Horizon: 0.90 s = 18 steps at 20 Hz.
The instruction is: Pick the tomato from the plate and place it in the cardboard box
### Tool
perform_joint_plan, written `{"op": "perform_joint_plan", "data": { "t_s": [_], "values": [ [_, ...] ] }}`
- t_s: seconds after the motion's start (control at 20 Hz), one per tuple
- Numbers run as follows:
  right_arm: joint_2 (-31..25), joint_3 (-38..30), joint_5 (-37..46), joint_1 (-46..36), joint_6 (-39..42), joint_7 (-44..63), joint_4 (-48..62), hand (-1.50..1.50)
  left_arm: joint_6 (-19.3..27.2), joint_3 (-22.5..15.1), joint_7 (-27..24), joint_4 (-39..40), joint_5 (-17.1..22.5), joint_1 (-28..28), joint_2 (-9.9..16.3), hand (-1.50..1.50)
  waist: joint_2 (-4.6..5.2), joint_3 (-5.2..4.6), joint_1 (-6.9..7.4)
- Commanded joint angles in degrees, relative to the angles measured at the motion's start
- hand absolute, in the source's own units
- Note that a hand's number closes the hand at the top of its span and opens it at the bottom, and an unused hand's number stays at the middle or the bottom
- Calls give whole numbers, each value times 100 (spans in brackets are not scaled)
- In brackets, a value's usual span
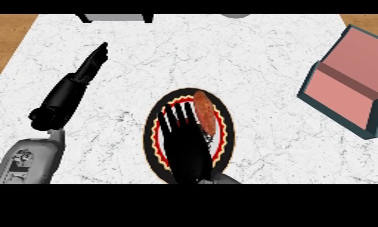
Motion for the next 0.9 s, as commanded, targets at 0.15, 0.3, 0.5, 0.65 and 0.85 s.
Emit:
{"op": "perform_joint_plan", "data": {
  "t_s": [0.15,0.3,0.5,0.65,0.85],
  "values": [
    [8,-11,56,-111,-463,173,629,-150,-239,119,-131,-404,-32,488,-4,0,-2,1,31],
    [7,-316,131,-120,-358,-289,687,-150,-164,168,-489,186,-250,253,-128,0,2,0,-4],
    [8,-68,-560,-605,-750,-80,1469,-150,-297,195,-118,1,-147,34,-158,0,7,1,44],
    [8,-246,-119,-573,-761,-945,1429,150,-225,188,52,88,-286,-114,-185,0,7,1,10],
    [-46,-293,276,-582,-1244,-1332,1287,150,-203,329,-29,36,-213,-34,-220,0,1,0,-19]
  ]
}}
